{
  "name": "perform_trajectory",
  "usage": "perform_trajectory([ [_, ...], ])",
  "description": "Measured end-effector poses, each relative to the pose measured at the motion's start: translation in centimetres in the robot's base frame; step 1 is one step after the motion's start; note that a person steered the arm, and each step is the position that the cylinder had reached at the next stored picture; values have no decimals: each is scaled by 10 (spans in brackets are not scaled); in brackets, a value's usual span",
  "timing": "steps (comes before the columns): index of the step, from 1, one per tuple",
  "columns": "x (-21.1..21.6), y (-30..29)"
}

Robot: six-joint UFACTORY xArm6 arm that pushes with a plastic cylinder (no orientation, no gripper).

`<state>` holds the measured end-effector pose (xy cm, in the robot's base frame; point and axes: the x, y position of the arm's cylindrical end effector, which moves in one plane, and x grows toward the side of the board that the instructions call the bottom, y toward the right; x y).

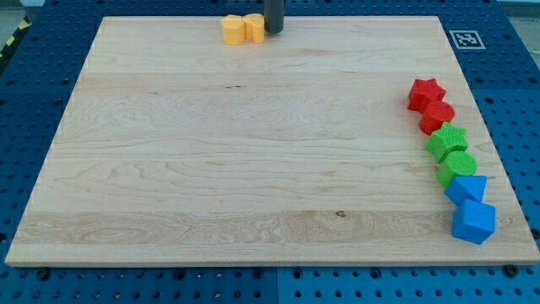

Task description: Place your arm vertically top to the red star

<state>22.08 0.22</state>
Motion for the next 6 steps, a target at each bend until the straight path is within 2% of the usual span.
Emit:
perform_trajectory([
  [2,7,13],
  [3,29,59],
  [4,29,62],
  [6,37,148],
])
